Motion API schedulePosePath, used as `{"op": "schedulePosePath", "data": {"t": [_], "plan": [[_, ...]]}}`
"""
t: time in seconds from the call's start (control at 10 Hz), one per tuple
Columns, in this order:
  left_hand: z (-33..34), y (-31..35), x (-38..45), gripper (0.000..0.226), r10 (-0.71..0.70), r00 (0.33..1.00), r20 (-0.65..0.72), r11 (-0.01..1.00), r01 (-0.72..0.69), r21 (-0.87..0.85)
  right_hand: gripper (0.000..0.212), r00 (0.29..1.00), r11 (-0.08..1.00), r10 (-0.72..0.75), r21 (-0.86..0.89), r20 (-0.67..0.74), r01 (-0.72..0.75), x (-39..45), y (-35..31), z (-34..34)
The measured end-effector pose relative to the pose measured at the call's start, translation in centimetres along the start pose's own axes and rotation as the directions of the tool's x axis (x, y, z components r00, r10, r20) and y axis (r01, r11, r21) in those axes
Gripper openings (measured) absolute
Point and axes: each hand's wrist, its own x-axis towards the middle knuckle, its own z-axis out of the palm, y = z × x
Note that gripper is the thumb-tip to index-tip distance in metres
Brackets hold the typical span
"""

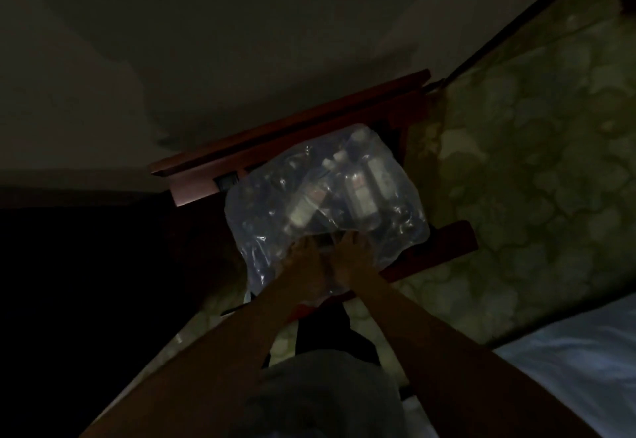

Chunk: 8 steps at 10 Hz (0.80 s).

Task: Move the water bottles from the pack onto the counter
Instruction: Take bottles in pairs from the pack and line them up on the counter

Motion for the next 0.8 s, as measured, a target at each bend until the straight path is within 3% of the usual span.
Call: {"op": "schedulePosePath", "data": {"t": [0.1,0.2,0.3,0.4,0.6,0.7,0.8], "plan": [[0.1,-0.6,1.8,0.064,-0.109,0.994,-0.008,0.994,0.109,-0.001,0.069,1.000,0.992,-0.015,-0.126,-0.027,0.012,1.0,0.4,0.1],[0.1,-0.3,4.0,0.112,-0.163,0.986,0.027,0.982,0.159,0.103,0.061,0.998,1.000,-0.019,0.001,-0.053,0.019,2.0,0.2,-0.2],[-0.3,0.0,5.4,0.111,-0.211,0.976,-0.048,0.976,0.213,0.042,0.062,0.997,1.000,0.019,0.011,-0.078,-0.018,3.2,-0.5,-0.3],[0.3,0.2,6.4,0.091,-0.264,0.958,-0.110,0.959,0.249,-0.134,0.062,0.993,0.992,0.099,0.085,-0.066,-0.094,4.7,-0.9,0.2],[2.2,-1.6,8.0,0.047,-0.317,0.949,0.006,0.826,0.279,-0.491,0.057,0.952,0.918,0.303,0.281,-0.046,-0.279,6.5,-1.0,0.8],[2.6,-1.9,8.7,0.036,-0.357,0.934,-0.017,0.769,0.284,-0.572,0.051,0.951,0.919,0.306,0.276,-0.048,-0.282,6.9,-0.9,0.7],[2.6,-1.0,9.2,0.011,-0.388,0.918,0.086,0.595,0.321,-0.737,0.040,0.972,0.940,0.228,0.270,-0.053,-0.206,7.6,-0.2,0.0]]}}
